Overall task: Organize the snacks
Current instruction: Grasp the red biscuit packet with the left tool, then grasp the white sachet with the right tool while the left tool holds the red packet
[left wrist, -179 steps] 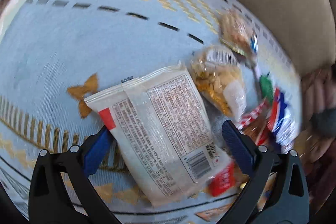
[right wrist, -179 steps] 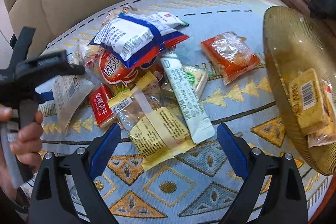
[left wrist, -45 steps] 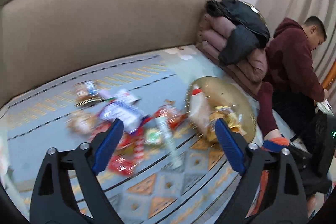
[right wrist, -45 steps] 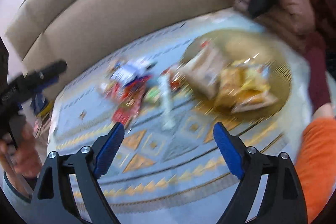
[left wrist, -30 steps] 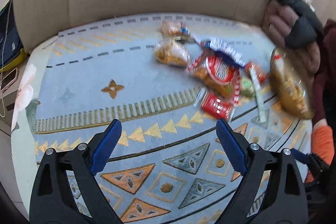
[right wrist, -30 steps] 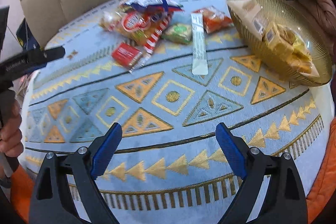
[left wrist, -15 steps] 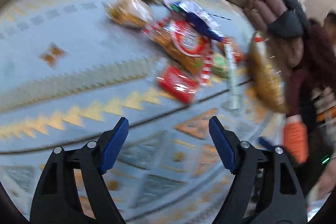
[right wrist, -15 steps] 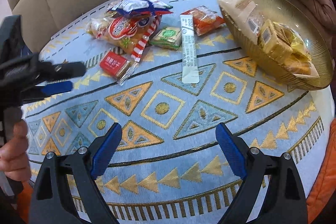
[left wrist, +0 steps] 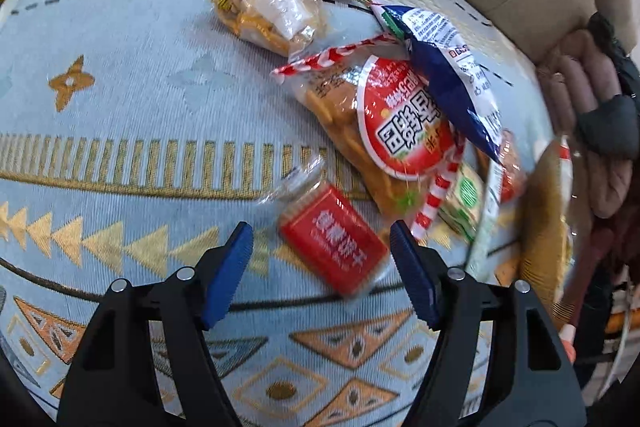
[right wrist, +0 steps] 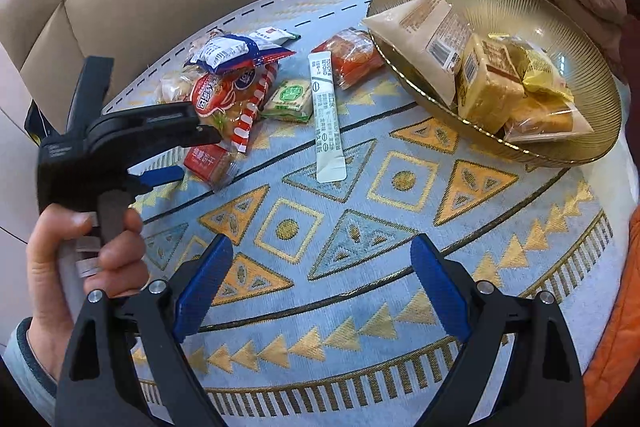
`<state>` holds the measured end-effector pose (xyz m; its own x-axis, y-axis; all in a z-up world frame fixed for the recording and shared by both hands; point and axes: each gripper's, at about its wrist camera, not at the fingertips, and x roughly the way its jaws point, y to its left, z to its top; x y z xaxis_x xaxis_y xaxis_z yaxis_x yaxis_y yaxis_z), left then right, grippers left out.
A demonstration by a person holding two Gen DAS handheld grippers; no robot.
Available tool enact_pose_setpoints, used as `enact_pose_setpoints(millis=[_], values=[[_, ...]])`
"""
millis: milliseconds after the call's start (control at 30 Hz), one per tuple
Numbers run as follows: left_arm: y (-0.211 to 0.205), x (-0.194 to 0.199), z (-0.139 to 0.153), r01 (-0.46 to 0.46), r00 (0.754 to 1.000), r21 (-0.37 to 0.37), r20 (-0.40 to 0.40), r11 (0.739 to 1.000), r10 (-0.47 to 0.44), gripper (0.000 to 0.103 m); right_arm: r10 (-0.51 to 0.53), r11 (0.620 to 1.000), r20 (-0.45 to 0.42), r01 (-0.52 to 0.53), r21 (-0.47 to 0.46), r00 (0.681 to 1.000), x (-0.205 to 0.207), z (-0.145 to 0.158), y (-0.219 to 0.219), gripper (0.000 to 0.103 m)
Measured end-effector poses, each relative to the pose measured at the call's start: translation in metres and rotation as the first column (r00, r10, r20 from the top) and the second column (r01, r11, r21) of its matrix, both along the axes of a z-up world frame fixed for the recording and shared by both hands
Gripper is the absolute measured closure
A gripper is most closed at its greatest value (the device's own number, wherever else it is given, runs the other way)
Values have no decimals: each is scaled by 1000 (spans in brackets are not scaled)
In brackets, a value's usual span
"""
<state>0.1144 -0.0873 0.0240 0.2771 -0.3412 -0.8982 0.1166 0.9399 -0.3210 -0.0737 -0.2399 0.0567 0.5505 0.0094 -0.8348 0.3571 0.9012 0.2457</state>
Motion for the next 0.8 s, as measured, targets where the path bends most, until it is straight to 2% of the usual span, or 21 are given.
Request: enact_pose_setpoints(millis=[133,267,333,400,467,567,600,633,700,733,800], values=[[-16,2,-1,-4,1000,59,29,998,2,32,1,1000,1,-1,-27,1000,-1,1,2,13],[-31,0,-2,27,997,127,74,991,-36,33,-1,999,-13,0,-37,1000,-1,-2,2,13],[-38,-5,-2,71,990,184,106,980,-92,40,-4,999,-20,3,-41,1000,0,-4,2,13],[-41,-9,-1,113,981,238,129,965,-147,54,-7,999,-24,6,-46,1000,0,-5,1,13],[-45,-16,-1,179,961,283,155,942,-229,59,-7,999,-25,5,-52,1000,0,-7,2,13],[-41,-31,2,305,916,323,157,896,-369,63,1,998,-31,-4,-69,1000,1,-9,4,13],[-40,-36,2,336,899,346,159,876,-407,63,3,997,-32,-6,-75,999,1,-9,5,13],[-38,-44,2,390,871,371,146,842,-468,63,8,996,-33,-10,-83,999,2,-9,7,13],[-29,-54,1,447,841,390,123,805,-527,63,15,996,-37,-19,-90,999,3,-11,9,14],[-23,-63,0,482,820,406,104,777,-563,63,19,996,-42,-23,-90,999,4,-13,11,14],[-13,-73,-1,497,811,419,88,760,-579,58,23,996,-52,-28,-89,998,5,-18,12,14]])
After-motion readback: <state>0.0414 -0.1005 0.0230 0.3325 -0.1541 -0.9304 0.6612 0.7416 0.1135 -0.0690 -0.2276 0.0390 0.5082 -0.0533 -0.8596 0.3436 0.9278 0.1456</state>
